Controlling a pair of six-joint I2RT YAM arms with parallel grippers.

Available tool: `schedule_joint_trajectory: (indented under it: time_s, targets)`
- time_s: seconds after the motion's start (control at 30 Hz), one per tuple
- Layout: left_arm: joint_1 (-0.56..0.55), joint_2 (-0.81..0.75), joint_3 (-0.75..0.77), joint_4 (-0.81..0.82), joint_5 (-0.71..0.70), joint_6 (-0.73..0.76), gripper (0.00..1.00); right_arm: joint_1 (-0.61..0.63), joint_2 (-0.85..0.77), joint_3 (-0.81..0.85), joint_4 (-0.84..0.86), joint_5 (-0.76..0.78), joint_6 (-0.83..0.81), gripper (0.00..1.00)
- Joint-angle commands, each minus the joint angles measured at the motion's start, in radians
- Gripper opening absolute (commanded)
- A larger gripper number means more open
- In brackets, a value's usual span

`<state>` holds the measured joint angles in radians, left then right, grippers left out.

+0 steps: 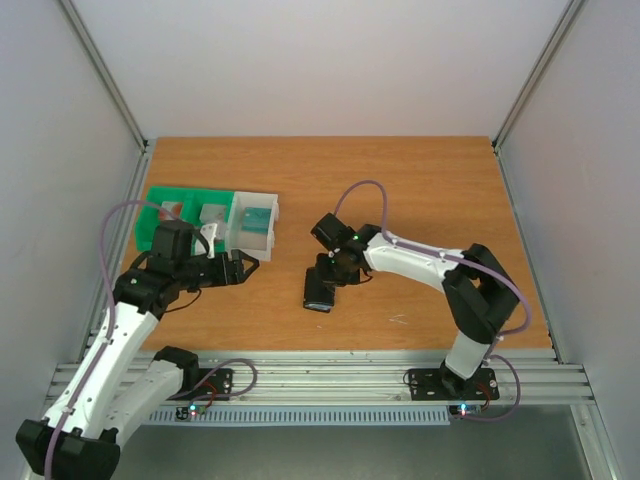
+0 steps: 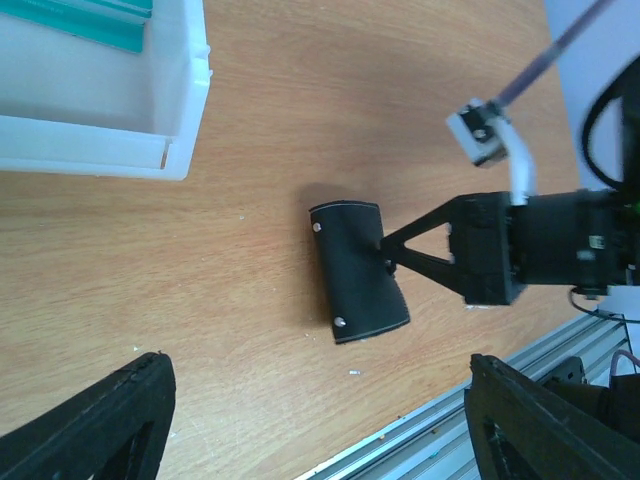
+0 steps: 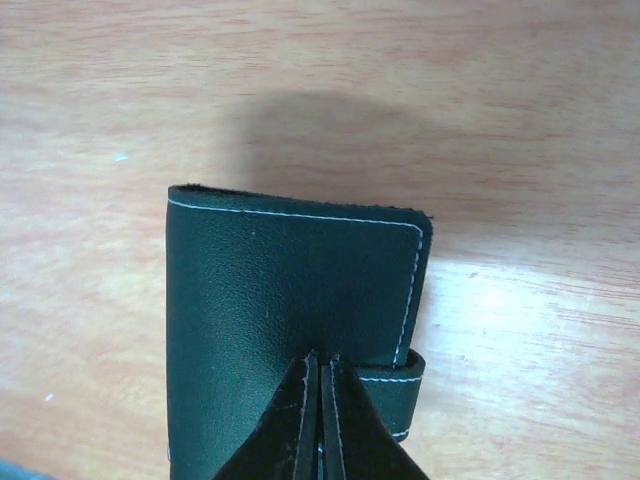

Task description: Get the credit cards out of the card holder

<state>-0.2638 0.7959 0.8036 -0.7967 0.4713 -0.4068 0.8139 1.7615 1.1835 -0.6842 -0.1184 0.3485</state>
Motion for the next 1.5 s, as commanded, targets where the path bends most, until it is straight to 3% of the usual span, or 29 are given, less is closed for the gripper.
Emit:
schedule_joint_trajectory:
  time_s: [0.0,0.23,0.67,0.87,1.03,1.47]
  targets:
    - [-0.002,0.02,-0.022,0.057,0.027,-0.064,0.78,0.011,-0.12,-0.054,0.15,-0.053,-0.111,0.01]
    - [-0.002,0.072,-0.145,0.311,0.221,-0.244,0.73,0.03,-0.23,-0.107,0.254,-0.123,-0.097,0.01]
    - [-0.019,0.147,-0.311,0.675,0.315,-0.498,0.71,0.103,-0.329,-0.125,0.398,-0.147,-0.003,0.01]
    - [-0.021,0.156,-0.329,0.724,0.318,-0.542,0.47,0.116,-0.319,-0.122,0.413,-0.158,0.013,0.01]
    - [-0.021,0.171,-0.334,0.706,0.312,-0.535,0.02,0.117,-0.325,-0.139,0.405,-0.139,0.01,0.01]
    - [-0.021,0.289,-0.319,0.652,0.332,-0.406,0.01,0.116,-0.384,-0.211,0.336,-0.005,-0.008,0.01]
